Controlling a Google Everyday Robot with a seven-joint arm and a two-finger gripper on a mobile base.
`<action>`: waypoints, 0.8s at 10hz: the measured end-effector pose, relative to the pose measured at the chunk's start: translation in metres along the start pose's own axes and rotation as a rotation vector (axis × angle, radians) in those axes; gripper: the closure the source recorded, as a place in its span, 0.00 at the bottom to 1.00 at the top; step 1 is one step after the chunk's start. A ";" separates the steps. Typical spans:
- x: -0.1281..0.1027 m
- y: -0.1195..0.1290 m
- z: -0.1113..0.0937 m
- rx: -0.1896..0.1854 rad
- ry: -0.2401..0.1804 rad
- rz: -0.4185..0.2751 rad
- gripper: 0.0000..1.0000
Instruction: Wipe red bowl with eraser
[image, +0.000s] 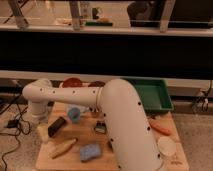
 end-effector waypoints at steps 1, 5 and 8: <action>0.002 -0.002 -0.001 -0.001 0.001 0.001 0.00; 0.001 -0.002 0.000 -0.002 0.001 -0.001 0.00; 0.009 -0.005 0.020 -0.025 -0.017 -0.006 0.00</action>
